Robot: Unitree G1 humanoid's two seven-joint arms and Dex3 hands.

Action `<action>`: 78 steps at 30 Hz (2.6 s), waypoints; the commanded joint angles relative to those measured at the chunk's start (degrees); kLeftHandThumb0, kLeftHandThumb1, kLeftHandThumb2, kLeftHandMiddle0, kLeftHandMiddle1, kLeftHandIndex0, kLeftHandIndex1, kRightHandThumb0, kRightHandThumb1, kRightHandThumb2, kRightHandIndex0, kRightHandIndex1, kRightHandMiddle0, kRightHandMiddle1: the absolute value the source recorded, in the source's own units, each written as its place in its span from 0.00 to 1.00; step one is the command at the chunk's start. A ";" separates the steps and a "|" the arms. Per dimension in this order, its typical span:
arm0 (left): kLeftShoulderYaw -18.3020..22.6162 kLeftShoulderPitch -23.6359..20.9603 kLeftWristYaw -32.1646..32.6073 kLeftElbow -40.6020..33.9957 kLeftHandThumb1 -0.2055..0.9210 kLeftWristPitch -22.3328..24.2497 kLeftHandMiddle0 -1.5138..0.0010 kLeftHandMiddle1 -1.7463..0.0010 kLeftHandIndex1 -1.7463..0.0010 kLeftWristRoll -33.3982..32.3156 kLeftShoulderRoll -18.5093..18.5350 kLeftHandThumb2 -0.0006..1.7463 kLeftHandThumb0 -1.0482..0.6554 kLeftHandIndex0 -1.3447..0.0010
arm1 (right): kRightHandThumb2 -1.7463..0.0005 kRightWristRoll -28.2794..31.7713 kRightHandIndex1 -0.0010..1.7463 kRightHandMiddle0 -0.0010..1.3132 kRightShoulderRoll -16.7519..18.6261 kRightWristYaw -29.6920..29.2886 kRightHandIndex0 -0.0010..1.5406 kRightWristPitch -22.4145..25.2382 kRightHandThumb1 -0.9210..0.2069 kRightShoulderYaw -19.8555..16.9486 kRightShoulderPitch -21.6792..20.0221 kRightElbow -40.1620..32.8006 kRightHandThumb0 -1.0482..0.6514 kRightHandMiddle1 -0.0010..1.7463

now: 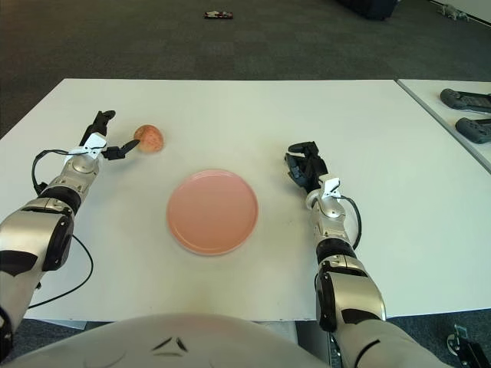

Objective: Put the apple into the plate.

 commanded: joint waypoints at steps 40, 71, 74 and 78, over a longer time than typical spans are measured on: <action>-0.26 -1.72 -1.74 1.08 0.73 1.74 0.96 0.62 0.62 1.99 -5.43 0.26 0.07 1.00 | 0.73 -0.47 0.71 0.19 1.35 -0.99 0.22 2.22 0.00 0.61 2.37 3.50 0.41 0.97; -0.60 -2.38 -1.60 1.29 0.72 3.01 0.96 0.62 0.59 2.59 -8.09 0.28 0.08 1.00 | 0.73 -0.56 0.71 0.19 1.63 -1.40 0.22 1.91 0.00 0.88 2.31 3.91 0.41 0.97; -0.64 -2.40 -1.47 1.30 0.72 3.03 0.96 0.62 0.59 2.67 -8.15 0.28 0.08 1.00 | 0.73 -0.56 0.71 0.19 1.63 -1.44 0.22 1.90 0.00 0.90 2.23 4.07 0.41 0.97; -0.68 -2.38 -1.26 1.30 0.72 2.94 0.96 0.62 0.59 2.74 -8.10 0.28 0.09 1.00 | 0.73 -0.54 0.71 0.19 1.62 -1.46 0.22 1.88 0.00 0.93 2.18 4.18 0.41 0.97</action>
